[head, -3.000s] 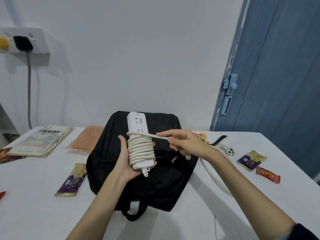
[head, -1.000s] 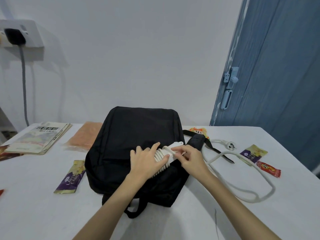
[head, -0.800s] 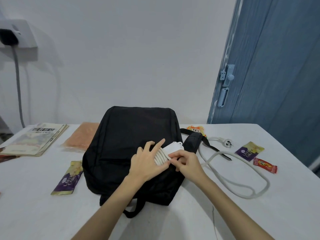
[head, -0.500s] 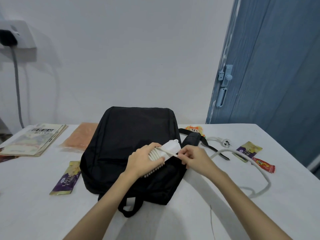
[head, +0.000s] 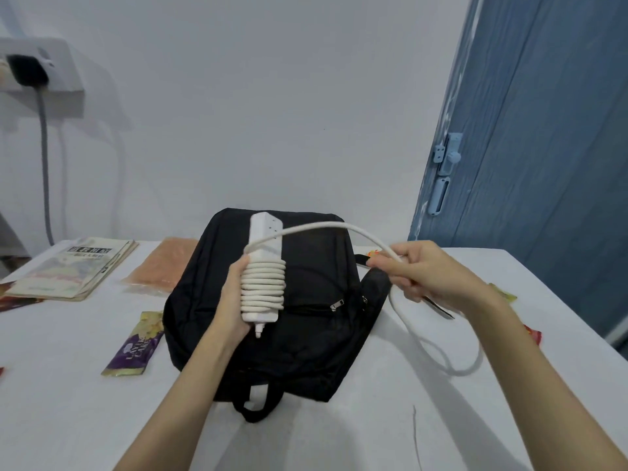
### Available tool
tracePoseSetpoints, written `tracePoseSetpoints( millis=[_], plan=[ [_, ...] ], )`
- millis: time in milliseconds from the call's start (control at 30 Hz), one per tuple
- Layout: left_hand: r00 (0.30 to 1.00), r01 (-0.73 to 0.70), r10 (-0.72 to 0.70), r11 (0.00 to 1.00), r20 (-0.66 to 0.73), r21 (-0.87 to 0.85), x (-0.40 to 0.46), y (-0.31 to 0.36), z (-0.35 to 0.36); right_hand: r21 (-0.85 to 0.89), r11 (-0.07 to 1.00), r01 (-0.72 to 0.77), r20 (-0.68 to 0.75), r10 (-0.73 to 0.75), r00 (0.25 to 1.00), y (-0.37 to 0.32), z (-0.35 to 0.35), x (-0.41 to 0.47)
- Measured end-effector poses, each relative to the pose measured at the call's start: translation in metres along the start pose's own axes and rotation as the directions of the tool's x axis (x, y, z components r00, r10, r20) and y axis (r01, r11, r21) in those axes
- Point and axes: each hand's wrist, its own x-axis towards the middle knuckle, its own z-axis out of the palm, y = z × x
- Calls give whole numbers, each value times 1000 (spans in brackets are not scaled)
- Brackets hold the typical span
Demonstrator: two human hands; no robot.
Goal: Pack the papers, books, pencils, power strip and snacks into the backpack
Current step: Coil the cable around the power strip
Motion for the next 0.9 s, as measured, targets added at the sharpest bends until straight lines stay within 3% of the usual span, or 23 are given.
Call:
tracePoseSetpoints(
  millis=[67,233,367,467,533,633,700,800,867,900],
  plan=[
    [993,97,-84,983,88,-157,1,5,-5,112,993,23,70,-31,997,5,-7,4],
    [987,104,-59,944,151,-314,-9,13,1,-43,999,19,55,-17,998,18,-9,13],
    [973,129,-63,945,221,-301,-16,16,11,-135,991,16,-134,-34,990,30,-11,27],
    [948,174,-89,948,304,-266,-19,15,17,-194,981,-25,-183,-11,983,38,-10,38],
    [910,246,-177,958,374,-145,-22,17,19,-284,957,-60,-183,7,983,43,-5,45],
    [815,335,-380,925,438,179,-27,21,21,-471,875,-111,-178,29,984,48,2,58],
    [778,292,-444,882,445,369,-28,20,23,-601,786,-146,-199,30,980,43,8,66],
    [816,114,-448,744,365,658,-28,10,32,-670,741,-51,-147,-66,987,20,26,71],
    [873,75,-398,681,283,729,-26,3,37,-679,730,77,-70,-168,983,-1,42,67],
    [882,101,-389,709,267,698,-25,1,39,-687,715,129,-47,-221,974,-10,49,62]
  ],
)
